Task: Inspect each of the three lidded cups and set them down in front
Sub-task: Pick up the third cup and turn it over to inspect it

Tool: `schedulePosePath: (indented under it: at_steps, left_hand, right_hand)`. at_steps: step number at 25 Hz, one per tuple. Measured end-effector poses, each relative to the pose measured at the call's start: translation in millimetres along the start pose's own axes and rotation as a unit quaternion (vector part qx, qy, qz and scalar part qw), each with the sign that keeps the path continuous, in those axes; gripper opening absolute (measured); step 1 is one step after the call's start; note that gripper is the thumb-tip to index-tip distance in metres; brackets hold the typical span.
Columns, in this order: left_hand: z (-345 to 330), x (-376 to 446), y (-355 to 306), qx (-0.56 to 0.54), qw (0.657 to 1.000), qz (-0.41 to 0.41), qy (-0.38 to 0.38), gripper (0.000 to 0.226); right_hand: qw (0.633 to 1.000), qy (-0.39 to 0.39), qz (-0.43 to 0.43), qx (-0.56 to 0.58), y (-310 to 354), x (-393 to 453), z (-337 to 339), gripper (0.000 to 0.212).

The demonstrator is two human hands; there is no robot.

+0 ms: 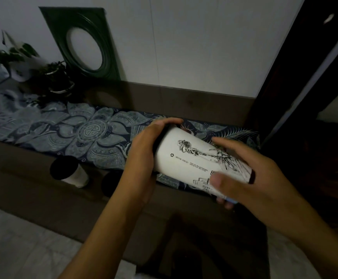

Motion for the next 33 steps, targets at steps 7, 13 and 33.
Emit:
schedulePosePath:
  at_steps: [7, 13, 33]
  left_hand:
    - [-1, 4, 8, 0.012, 1.0, 0.012, 0.013, 0.041]
    - [-4, 2, 2, 0.01, 0.999, -0.028, 0.019, 0.039]
    - [-3, 11, 20, 0.025, 0.999, 0.032, 0.024, 0.039]
  right_hand:
    - [0.976, 0.011, 0.094, -0.196, 9, 1, 2, 0.077]
    - [0.991, -0.008, -0.041, 0.124, -4, -2, -4, 0.047]
    - [0.931, 0.011, 0.121, -0.344, 6, 0, 2, 0.078]
Point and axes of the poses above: each hand's wrist, its own x-axis towards the middle knuckle, its own z-axis out of the back of the hand, y = z × x, the point moved 9 cm from there along x, towards the middle knuckle, and after that the axes turned 12 degrees about z, right-handed, at the moved point
